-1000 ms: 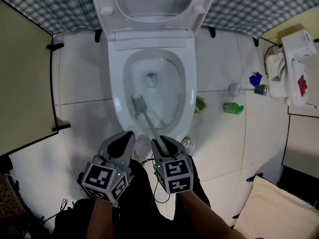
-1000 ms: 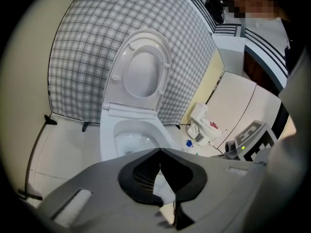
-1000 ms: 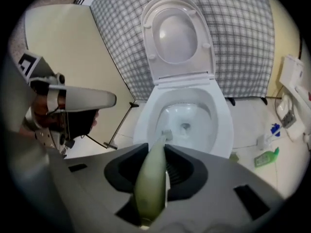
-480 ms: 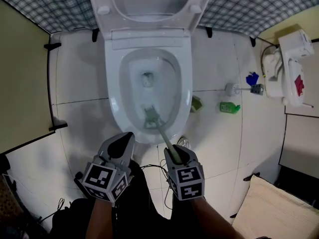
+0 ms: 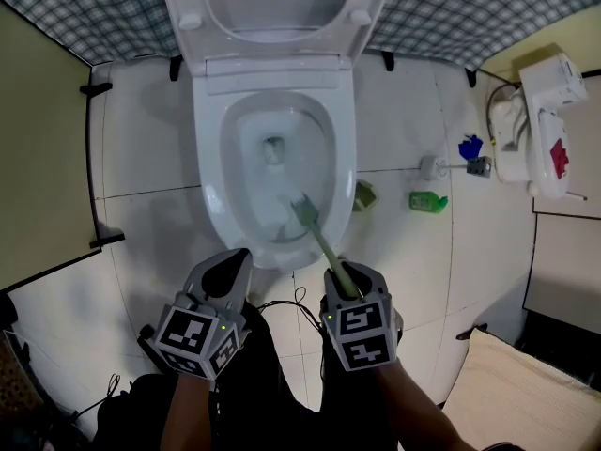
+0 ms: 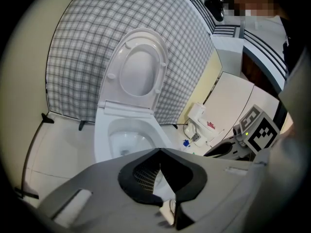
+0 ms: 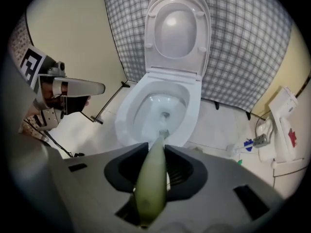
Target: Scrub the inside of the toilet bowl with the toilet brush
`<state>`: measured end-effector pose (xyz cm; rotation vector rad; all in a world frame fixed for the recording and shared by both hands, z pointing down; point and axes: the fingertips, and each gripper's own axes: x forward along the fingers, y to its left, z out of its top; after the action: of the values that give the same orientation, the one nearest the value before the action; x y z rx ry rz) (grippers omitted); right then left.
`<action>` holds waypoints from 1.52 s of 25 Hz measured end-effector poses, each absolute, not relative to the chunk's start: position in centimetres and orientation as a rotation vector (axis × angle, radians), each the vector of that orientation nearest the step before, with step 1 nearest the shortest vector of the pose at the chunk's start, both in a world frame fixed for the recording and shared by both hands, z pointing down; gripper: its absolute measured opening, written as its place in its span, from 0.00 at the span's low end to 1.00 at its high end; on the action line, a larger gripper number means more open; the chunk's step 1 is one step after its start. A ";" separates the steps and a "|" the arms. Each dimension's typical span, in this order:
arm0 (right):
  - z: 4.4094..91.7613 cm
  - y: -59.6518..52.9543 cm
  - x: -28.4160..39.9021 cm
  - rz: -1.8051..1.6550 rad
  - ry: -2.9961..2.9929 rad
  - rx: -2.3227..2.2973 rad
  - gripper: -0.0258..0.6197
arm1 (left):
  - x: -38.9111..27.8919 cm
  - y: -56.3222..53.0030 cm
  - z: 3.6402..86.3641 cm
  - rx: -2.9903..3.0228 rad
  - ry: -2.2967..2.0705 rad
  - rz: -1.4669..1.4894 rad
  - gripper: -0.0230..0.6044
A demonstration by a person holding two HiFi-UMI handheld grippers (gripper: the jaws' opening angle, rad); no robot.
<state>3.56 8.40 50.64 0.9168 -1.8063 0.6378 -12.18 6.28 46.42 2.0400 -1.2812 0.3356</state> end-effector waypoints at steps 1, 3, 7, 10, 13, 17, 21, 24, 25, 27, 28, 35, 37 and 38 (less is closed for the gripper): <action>50.6 9.0 3.3 0.651 -1.796 0.900 0.23 | -12.3 6.3 46.4 2.041 -1.282 0.336 0.04; 50.5 10.2 2.5 0.674 -1.778 0.875 0.23 | -12.6 6.4 46.4 2.042 -1.287 0.338 0.04; 50.4 11.9 -0.2 0.803 -1.783 0.842 0.23 | -13.6 6.6 46.1 2.032 -1.309 0.331 0.04; 50.6 12.5 -2.1 1.010 -1.803 0.847 0.23 | -14.4 6.8 45.8 2.031 -1.324 0.328 0.04; 51.2 11.7 -4.0 1.151 -1.846 0.866 0.23 | -15.1 7.1 45.9 2.020 -1.340 0.333 0.04; 52.4 8.0 -6.6 1.222 -1.943 0.885 0.23 | -15.3 7.1 45.7 2.022 -1.342 0.333 0.04; 52.9 3.7 -8.1 1.215 -2.005 0.910 0.23 | -14.7 7.4 45.6 2.019 -1.342 0.327 0.04; 52.5 1.2 -7.9 1.191 -2.037 0.953 0.23 | -14.3 7.1 45.1 2.033 -1.341 0.325 0.04; 52.0 0.5 -7.6 1.178 -2.052 0.973 0.23 | -14.3 6.9 45.0 2.036 -1.342 0.326 0.04; 50.6 -0.4 -6.8 1.151 -2.092 1.007 0.23 | -14.4 6.8 45.0 2.036 -1.345 0.328 0.04; 49.9 -0.7 -6.4 1.141 -2.113 1.019 0.23 | -14.4 6.7 44.9 2.035 -1.346 0.329 0.04; 43.3 -1.9 -1.6 1.127 -2.226 1.126 0.23 | -12.3 5.1 43.0 2.073 -1.329 0.312 0.04; 41.0 -2.5 0.1 1.108 -2.260 1.165 0.23 | -11.2 4.4 42.1 2.098 -1.314 0.307 0.04; 39.9 -2.8 1.0 1.092 -2.275 1.185 0.23 | -10.6 4.1 41.7 2.110 -1.306 0.305 0.04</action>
<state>1.01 -2.80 39.89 1.1853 -2.2748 1.0921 -10.61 4.08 41.67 2.1104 -1.3057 0.3055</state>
